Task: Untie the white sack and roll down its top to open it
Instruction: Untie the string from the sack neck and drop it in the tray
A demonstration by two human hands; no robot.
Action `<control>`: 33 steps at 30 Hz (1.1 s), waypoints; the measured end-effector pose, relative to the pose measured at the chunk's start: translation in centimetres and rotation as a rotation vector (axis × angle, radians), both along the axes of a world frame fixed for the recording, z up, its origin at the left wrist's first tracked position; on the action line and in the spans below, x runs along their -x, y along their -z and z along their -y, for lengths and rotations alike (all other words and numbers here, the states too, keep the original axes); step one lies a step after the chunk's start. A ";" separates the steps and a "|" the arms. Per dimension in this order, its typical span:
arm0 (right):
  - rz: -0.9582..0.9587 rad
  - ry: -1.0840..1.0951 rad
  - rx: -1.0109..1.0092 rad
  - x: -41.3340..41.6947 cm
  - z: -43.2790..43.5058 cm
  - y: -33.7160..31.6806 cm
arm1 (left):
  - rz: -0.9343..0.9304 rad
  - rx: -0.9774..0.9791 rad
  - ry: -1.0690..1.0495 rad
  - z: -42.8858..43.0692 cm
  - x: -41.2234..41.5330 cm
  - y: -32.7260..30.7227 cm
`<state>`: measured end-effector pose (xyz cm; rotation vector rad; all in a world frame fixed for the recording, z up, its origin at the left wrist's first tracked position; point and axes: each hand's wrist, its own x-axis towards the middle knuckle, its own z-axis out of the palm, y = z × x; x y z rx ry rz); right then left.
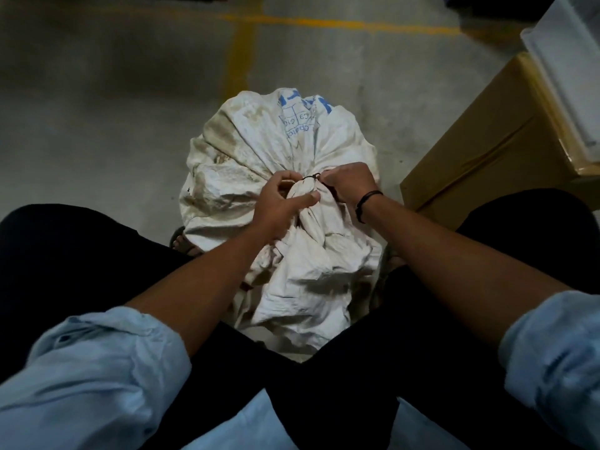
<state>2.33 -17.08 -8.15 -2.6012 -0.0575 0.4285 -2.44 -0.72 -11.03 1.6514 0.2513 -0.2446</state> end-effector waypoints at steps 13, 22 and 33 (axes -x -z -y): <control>-0.093 0.173 -0.288 -0.5 1.1 0.6 | -0.226 -0.624 0.259 0.8 -7.9 -6.3; -0.169 0.270 -0.438 -0.8 1.2 1.4 | -0.407 -0.478 0.293 1.6 -8.2 -7.8; -0.197 0.423 -0.635 0.2 0.9 0.4 | -0.397 -0.520 0.321 1.6 -8.1 -7.4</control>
